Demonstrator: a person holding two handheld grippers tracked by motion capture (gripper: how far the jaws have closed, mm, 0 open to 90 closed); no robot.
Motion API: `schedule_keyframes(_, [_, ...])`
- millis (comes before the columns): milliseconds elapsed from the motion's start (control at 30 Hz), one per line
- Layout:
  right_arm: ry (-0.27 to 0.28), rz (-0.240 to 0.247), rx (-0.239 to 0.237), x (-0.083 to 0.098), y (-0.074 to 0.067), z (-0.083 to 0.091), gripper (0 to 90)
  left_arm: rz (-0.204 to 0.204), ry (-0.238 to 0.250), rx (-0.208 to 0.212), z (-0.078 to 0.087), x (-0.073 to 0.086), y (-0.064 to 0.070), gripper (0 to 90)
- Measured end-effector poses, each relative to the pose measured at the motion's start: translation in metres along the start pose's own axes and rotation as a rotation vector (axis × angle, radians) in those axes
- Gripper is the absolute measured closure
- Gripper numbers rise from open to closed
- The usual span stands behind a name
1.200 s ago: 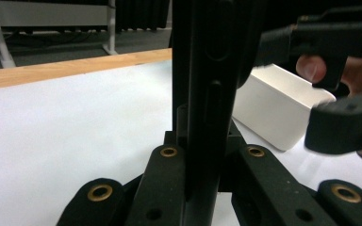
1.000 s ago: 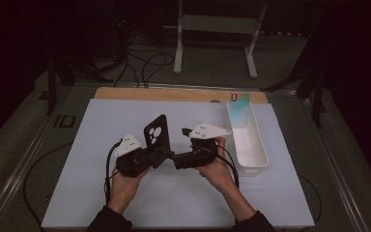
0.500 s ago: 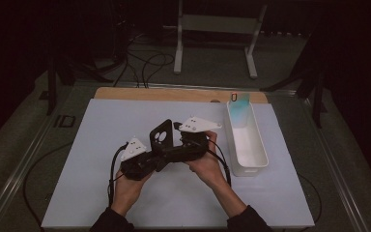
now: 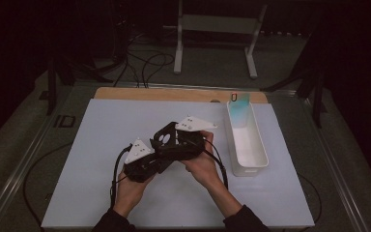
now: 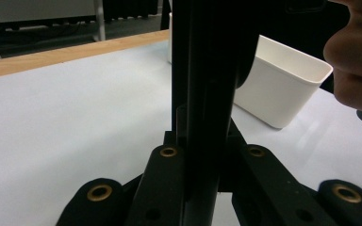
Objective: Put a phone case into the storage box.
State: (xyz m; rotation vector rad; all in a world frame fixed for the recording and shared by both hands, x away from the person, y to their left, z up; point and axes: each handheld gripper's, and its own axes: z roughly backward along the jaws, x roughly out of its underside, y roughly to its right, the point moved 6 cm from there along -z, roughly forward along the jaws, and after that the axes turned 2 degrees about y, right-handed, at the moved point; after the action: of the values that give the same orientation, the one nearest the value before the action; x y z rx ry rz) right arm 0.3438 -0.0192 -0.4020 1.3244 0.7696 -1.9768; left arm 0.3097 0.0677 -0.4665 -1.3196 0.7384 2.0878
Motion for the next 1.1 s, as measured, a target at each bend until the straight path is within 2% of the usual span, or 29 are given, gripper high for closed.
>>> schedule_keyframes(167, [0.007,0.010,0.003,0.000,0.000,0.002,13.3,0.001,0.002,0.003,0.000,0.000,0.000,85.1])
schedule_keyframes(233, [0.005,0.014,0.001,0.001,0.000,0.002,13.4,0.005,0.008,0.021,0.000,0.000,0.000,80.6])
schedule_keyframes(267, [0.003,0.019,0.002,0.002,0.000,0.002,13.4,0.010,0.010,0.030,0.000,-0.001,0.000,76.0])
schedule_keyframes(333, [0.002,0.016,0.004,0.003,0.000,0.002,13.4,0.003,0.011,0.019,0.001,-0.001,-0.001,64.7])
schedule_keyframes(400, [0.004,0.014,0.008,0.004,0.002,0.002,13.4,-0.013,0.016,-0.004,0.003,-0.001,-0.001,55.1])
schedule_keyframes(467, [0.005,0.009,0.010,0.004,0.003,0.002,13.4,-0.029,0.016,-0.046,0.004,-0.001,-0.002,42.9])
schedule_keyframes(600, [0.001,0.003,0.011,0.005,0.004,0.002,13.4,-0.025,0.026,-0.085,0.007,-0.002,-0.005,21.9])
schedule_keyframes(633, [0.000,0.004,0.010,0.006,0.004,0.002,13.4,-0.022,0.025,-0.085,0.008,-0.002,-0.006,17.0])
schedule_keyframes(700, [-0.001,0.005,0.013,0.006,0.005,0.002,13.4,-0.024,0.023,-0.095,0.010,-0.002,-0.008,12.7])
schedule_keyframes(767, [-0.001,0.003,0.014,0.007,0.006,0.002,13.3,-0.037,0.022,-0.084,0.012,-0.002,-0.008,3.8])
schedule_keyframes(867, [0.000,-0.003,0.018,0.007,0.007,0.003,13.4,-0.049,0.034,-0.090,0.017,-0.002,-0.009,0.5])
schedule_keyframes(1100, [0.000,-0.003,0.026,0.007,0.010,0.006,13.4,-0.061,0.053,-0.123,0.026,0.002,-0.018,0.2])
